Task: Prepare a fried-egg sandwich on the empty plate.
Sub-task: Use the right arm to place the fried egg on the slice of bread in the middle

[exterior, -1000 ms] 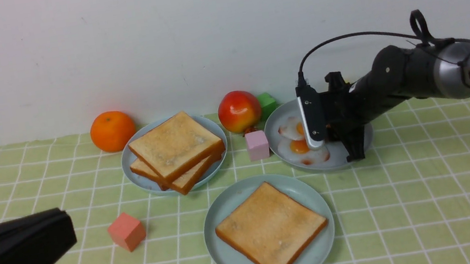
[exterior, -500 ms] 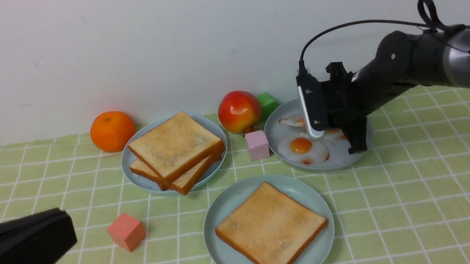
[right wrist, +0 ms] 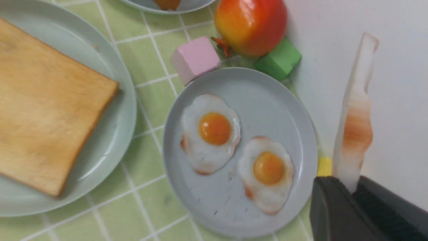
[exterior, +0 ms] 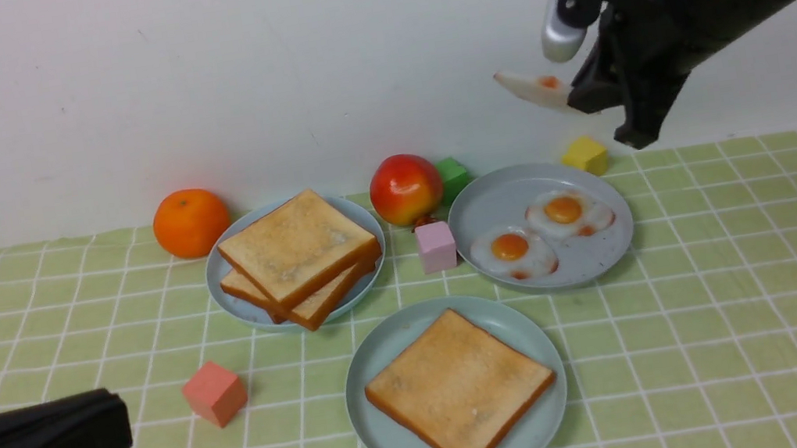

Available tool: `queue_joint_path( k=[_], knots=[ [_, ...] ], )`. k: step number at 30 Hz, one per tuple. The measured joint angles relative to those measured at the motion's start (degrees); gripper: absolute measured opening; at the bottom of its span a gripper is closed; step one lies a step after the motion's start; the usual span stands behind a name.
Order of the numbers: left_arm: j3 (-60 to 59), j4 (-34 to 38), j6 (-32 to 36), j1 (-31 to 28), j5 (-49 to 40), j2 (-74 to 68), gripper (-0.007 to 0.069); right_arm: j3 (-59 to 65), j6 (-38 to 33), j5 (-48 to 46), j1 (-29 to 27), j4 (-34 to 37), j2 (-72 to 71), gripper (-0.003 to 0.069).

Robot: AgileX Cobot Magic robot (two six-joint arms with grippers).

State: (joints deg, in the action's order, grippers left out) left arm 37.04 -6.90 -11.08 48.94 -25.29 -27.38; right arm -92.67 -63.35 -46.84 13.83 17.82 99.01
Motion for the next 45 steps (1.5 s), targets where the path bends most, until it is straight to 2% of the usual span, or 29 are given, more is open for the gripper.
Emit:
queue_joint_path(
  k=[2,3,5,6,9,10,13,14,15,16,17,18,19,21,26,36,45],
  knots=[
    [0.0,0.0,-0.04,0.0,-0.17,0.0,0.0004,0.0,5.9,-2.87,1.47,-3.74,-2.79,0.0065],
    [0.0,0.0,-0.04,0.0,-0.17,0.0,0.0004,0.0,6.54,-3.44,1.67,-4.14,-3.29,0.0065],
    [0.0,0.0,-0.04,0.0,-0.35,0.0,0.0004,0.0,15.93,-6.5,4.84,-9.88,-5.83,0.0065],
    [0.0,0.0,-0.04,0.0,-0.41,0.0,0.0004,0.0,16.7,-6.76,5.52,-10.34,-6.0,0.0065],
    [0.0,-0.27,-0.04,0.0,-0.52,0.0,0.0005,1.21,30.93,-10.55,12.63,-19.06,-8.49,0.0065],
    [0.0,-0.27,-0.04,0.0,-0.61,0.0,0.0005,1.41,31.71,-10.85,13.62,-19.58,-8.62,0.0065],
    [0.0,-0.27,-0.04,0.0,-1.02,0.0,0.0008,6.96,45.29,-12.93,23.08,-29.01,-10.46,0.0065],
    [0.0,-0.3,-0.04,0.0,-1.02,0.0,0.0008,7.34,45.99,-12.93,23.08,-29.52,-10.47,0.0065],
    [0.0,-0.3,-0.04,0.0,-1.3,0.0,0.001,10.28,51.47,-13.2,27.7,-33.59,-10.67,0.0065],
    [0.0,-0.3,-0.04,0.0,-1.3,0.0,0.001,10.64,52.1,-13.2,28.18,-33.59,-10.67,0.0065],
    [0.0,-0.3,-0.04,0.0,-1.58,0.0,0.0011,13.63,57.73,-12.71,31.7,-36.66,-10.52,0.0065],
    [0.0,-0.25,-0.04,0.0,-1.59,0.0,0.0011,13.92,58.33,-12.48,32.48,-36.92,-10.47,0.0065],
    [0.0,0.08,-0.04,0.0,-1.59,0.0,0.0012,15.99,63.35,-11.03,35.09,-38.6,-9.98,0.0065],
    [0.0,0.49,-0.04,0.0,-1.7,0.0,0.0013,16.72,66.89,-9.08,37.01,-39.32,-8.85,0.0065],
    [0.0,1.01,-0.04,0.0,-1.87,0.0,0.0016,16.99,71.54,-4.86,37.6,-40.17,-2.86,0.0065],
    [0.0,1.66,-0.04,0.0,-1.92,0.0,0.0022,17.06,73.2,2.17,36.17,-46.33,7.42,0.0065],
    [0.0,2.19,-0.04,0.0,-2.54,0.0,0.0029,17.06,74.71,5.37,34.25,-47.35,9.4,0.0065]
  ],
)
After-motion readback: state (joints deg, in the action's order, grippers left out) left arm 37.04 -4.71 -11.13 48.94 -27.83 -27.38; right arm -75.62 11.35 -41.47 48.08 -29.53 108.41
